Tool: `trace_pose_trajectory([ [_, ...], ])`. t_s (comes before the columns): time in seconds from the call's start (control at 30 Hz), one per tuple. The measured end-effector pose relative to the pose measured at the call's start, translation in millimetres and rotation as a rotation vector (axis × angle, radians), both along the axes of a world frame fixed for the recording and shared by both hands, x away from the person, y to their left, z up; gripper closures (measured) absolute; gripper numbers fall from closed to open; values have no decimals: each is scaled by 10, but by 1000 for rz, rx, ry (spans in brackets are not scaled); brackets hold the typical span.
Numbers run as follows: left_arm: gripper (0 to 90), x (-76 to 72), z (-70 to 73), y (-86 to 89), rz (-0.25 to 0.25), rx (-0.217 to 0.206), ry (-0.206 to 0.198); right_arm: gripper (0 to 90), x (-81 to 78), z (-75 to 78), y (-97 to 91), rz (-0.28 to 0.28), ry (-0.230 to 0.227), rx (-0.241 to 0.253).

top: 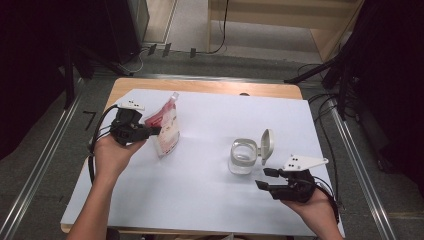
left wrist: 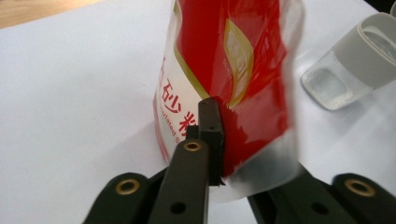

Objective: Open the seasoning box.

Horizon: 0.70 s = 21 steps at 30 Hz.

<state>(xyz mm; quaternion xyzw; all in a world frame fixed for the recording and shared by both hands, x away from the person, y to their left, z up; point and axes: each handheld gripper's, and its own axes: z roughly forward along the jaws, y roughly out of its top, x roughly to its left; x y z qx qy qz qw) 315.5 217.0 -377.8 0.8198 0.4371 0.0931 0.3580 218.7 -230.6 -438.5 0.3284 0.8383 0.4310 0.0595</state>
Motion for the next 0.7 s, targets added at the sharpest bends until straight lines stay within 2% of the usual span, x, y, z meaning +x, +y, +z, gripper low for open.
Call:
trace_pose_trajectory([
  [0.13, 900, 52, 18, -10, -24, -7, 3, 485, -29, 24, 133, 43, -10, 13],
  [0.23, 900, 92, 57, -35, -81, 9, -2, 485, -31, 42, 232, 62, -19, 6],
  [0.37, 900, 136, 148, -59, -93, -19, 18, 485, -23, 50, 374, 83, -23, -6],
  [0.53, 900, 129, 335, -122, -131, -50, 29, 476, -2, 31, 559, 105, -17, -6],
  [0.7, 900, 74, 539, -231, -201, -38, -3, 478, 32, 20, 703, 113, -9, -25],
])
